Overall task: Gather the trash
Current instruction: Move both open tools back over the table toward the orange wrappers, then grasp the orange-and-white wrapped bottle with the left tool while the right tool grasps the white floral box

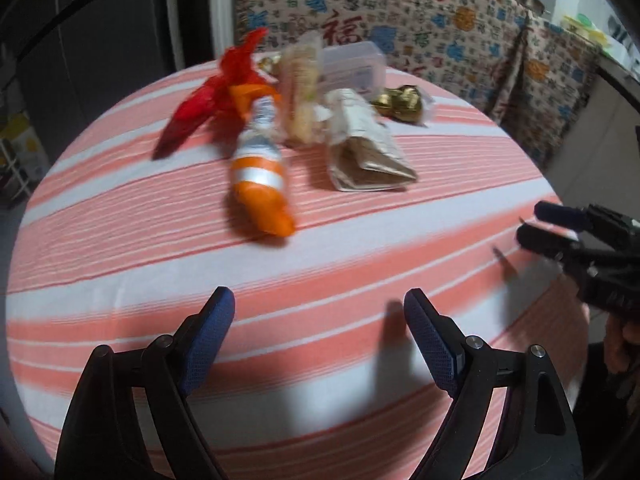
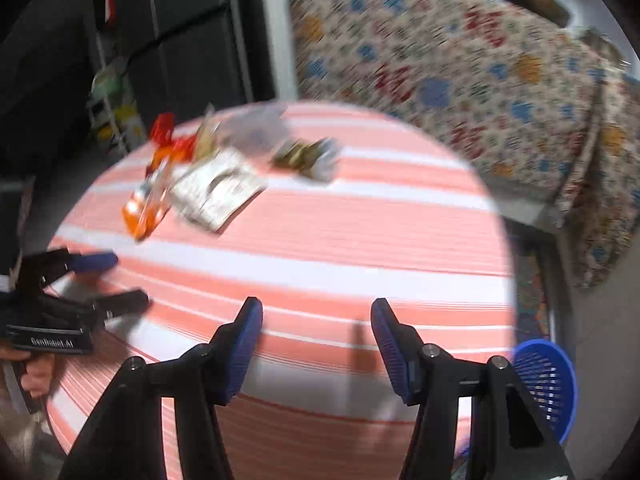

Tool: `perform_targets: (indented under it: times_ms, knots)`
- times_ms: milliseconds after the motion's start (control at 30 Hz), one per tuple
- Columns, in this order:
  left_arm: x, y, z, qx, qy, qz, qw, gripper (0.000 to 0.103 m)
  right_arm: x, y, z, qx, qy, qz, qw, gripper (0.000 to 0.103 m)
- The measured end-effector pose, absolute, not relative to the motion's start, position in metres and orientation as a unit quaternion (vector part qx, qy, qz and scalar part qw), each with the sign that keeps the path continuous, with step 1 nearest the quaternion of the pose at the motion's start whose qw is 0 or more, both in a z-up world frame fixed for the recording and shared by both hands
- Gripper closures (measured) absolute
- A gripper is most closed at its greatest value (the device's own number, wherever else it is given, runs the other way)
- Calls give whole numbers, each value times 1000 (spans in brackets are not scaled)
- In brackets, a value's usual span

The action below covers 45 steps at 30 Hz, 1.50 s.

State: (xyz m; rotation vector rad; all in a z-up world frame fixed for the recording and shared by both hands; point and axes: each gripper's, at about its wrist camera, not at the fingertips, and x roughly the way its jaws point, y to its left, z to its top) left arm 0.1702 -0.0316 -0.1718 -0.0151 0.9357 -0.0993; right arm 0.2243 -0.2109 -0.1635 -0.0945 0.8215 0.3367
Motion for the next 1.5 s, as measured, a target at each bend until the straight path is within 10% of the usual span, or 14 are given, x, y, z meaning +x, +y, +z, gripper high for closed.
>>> perform_targets:
  times_ms: [1000, 1067, 1133, 1333, 1500]
  knots:
    - [196, 29, -180, 11, 462, -10, 887, 0, 275, -90, -168, -93, 381, 226, 892, 35]
    - [196, 28, -180, 11, 462, -10, 887, 0, 286, -86, -165, -76, 380, 234, 891, 41]
    - [196, 28, -180, 10, 462, -10, 887, 0, 291, -80, -166, -80, 386, 246, 886, 69]
    - [198, 22, -179, 9, 462, -8, 887, 0, 286, -114, -168, -71, 397, 189, 895, 69]
    - [198, 14, -174, -14, 446, -39, 894, 1, 267, -140, -168, -67, 391, 154, 905, 34]
